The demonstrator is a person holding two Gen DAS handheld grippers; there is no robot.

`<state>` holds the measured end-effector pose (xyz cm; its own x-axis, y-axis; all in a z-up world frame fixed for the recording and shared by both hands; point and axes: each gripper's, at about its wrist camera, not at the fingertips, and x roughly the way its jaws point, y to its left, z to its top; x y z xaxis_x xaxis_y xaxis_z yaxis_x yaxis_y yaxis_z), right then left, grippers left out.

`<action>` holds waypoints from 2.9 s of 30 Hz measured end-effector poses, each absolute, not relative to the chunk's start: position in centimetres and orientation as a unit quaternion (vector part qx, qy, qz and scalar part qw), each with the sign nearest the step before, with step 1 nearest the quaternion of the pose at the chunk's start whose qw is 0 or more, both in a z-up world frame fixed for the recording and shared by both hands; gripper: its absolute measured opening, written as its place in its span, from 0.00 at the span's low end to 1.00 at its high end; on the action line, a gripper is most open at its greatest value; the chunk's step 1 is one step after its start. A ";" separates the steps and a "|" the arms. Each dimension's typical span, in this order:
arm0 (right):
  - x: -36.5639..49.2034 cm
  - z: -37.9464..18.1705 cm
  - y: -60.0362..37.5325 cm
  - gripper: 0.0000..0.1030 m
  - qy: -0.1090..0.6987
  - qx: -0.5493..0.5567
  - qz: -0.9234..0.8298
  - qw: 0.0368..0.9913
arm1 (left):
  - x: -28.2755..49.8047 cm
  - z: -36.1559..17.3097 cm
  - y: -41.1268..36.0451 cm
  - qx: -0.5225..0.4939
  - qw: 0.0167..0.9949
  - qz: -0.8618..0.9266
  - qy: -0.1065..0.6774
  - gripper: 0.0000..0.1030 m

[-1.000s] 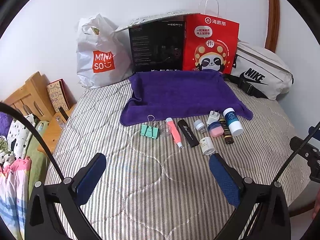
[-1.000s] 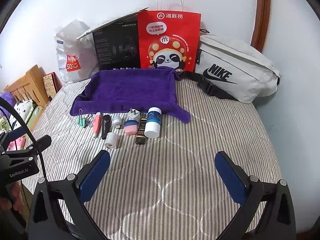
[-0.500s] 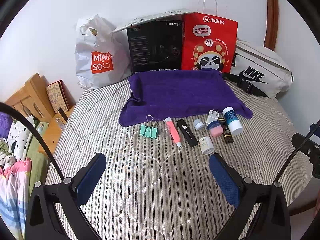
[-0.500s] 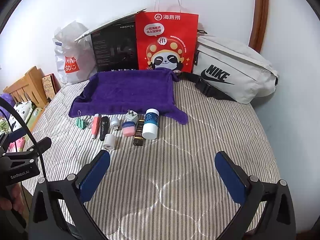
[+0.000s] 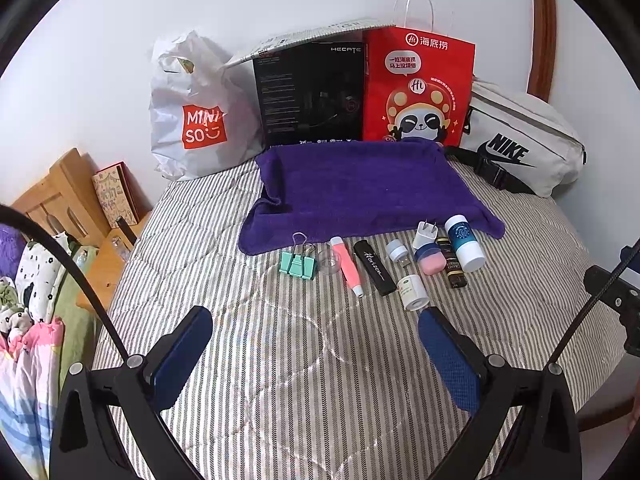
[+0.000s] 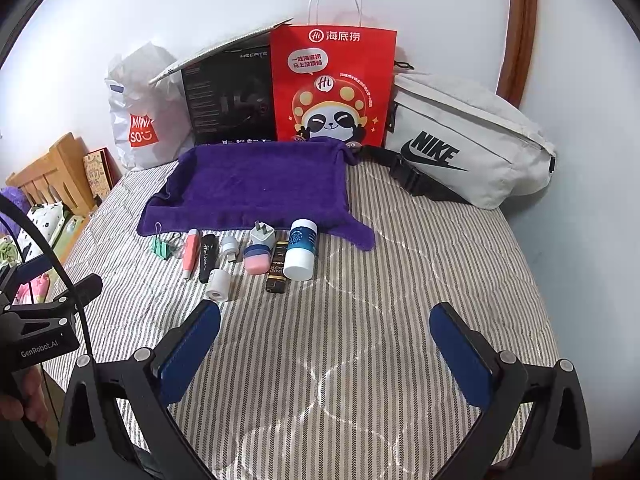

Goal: Organize rigid objects

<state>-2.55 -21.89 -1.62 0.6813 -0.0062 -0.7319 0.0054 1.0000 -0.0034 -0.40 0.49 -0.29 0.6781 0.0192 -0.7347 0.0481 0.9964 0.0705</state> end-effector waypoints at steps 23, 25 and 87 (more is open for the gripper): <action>-2.5 -1.6 -21.7 1.00 0.398 -0.004 -0.001 0.917 | -0.4 -0.2 0.5 0.043 0.914 -0.008 0.402 1.00; -2.5 -1.6 -21.7 1.00 0.398 -0.004 -0.001 0.917 | -0.4 -0.1 0.5 0.041 0.916 -0.008 0.400 1.00; 6.0 -13.7 -21.9 1.00 0.478 0.029 0.031 0.877 | 14.9 -12.6 4.4 0.069 0.886 -0.146 0.436 0.38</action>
